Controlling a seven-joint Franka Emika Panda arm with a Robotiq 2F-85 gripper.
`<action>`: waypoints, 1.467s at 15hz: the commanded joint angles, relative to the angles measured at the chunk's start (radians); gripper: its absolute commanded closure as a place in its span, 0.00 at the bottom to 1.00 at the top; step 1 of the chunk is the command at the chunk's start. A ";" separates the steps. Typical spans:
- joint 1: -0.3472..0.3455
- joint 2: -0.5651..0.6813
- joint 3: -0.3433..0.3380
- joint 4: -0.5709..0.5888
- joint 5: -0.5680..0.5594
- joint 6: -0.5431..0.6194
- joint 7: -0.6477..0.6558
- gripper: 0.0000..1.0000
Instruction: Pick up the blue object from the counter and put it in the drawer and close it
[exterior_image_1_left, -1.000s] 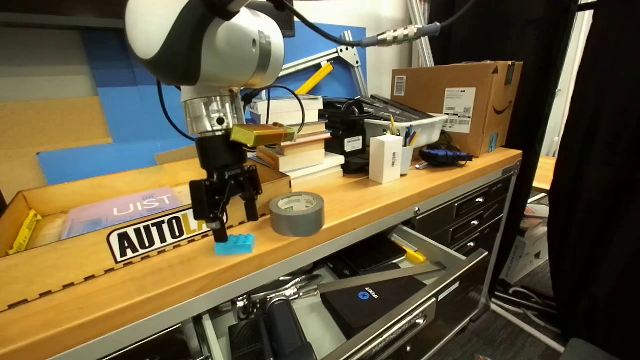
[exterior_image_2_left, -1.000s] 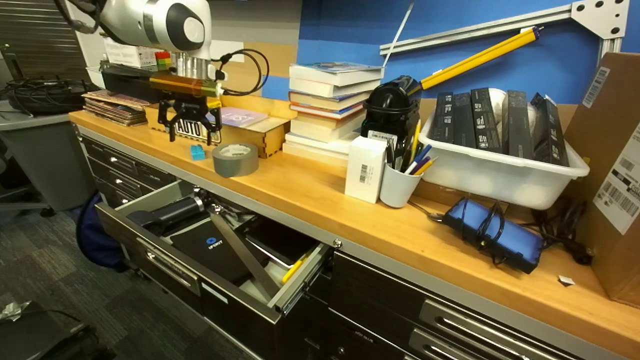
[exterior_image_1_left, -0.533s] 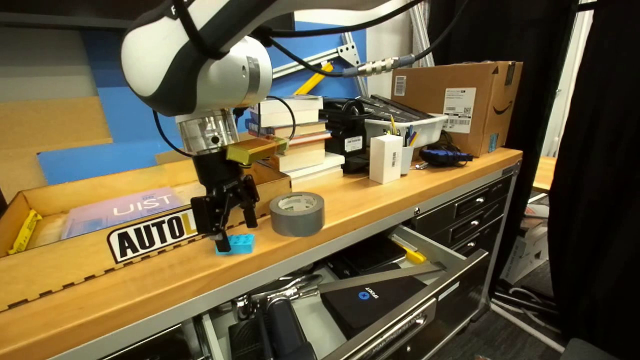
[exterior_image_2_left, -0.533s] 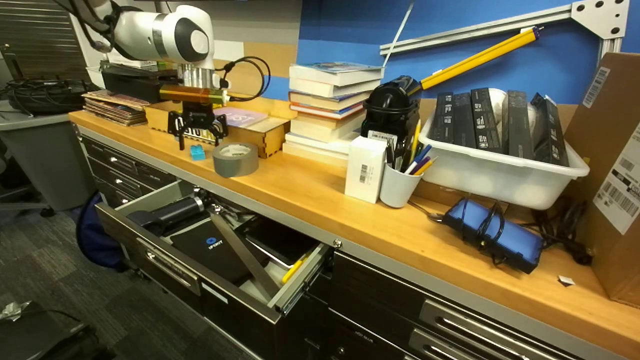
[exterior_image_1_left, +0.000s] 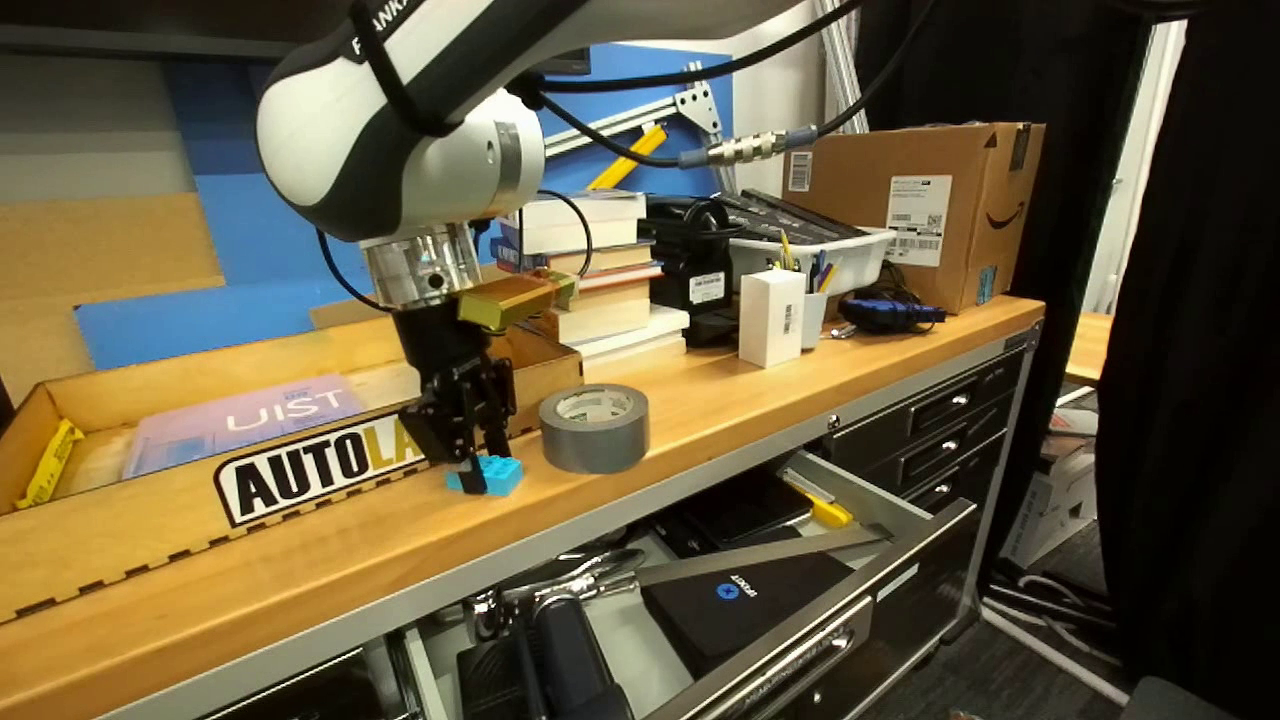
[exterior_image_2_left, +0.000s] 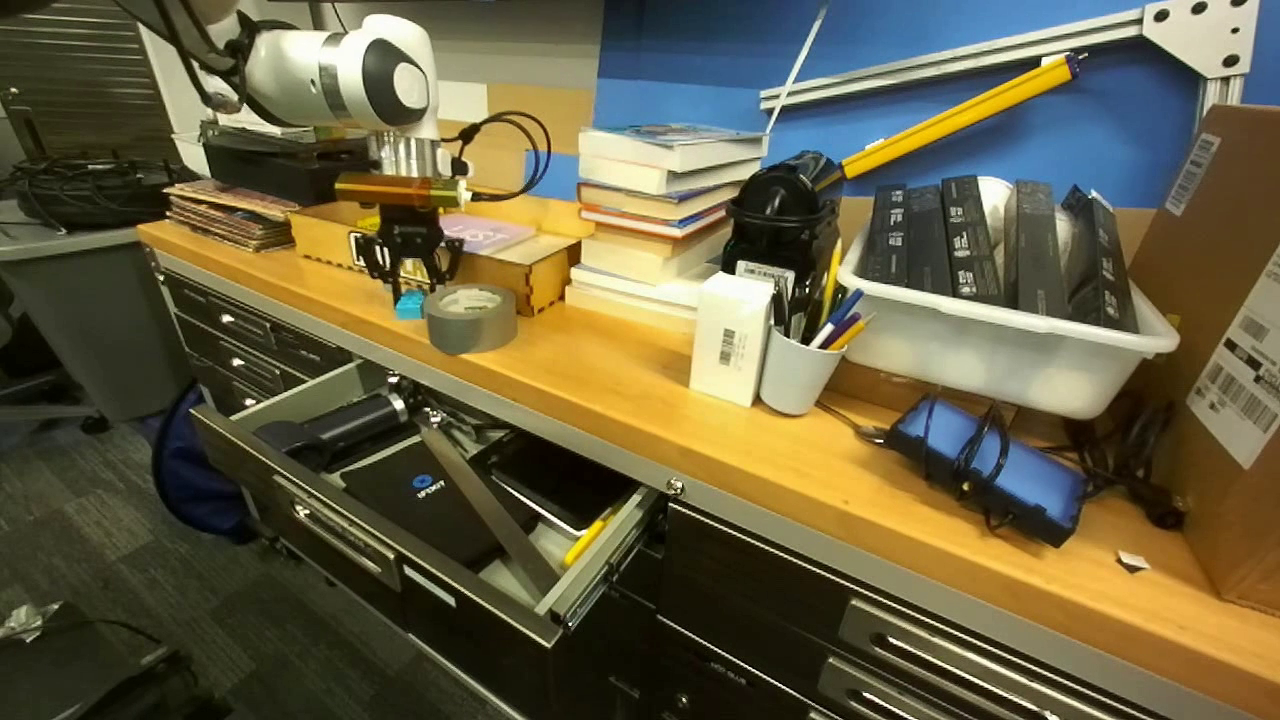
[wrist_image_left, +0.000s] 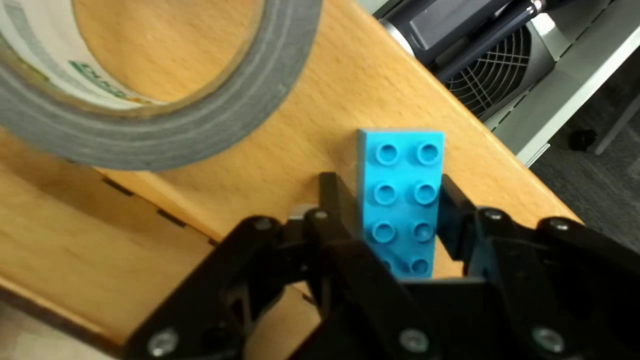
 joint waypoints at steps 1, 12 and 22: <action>0.002 -0.059 -0.009 -0.044 -0.040 -0.011 -0.032 0.82; -0.096 -0.448 -0.022 -0.609 0.087 0.197 0.092 0.87; -0.182 -0.529 -0.134 -0.879 0.154 0.418 0.154 0.38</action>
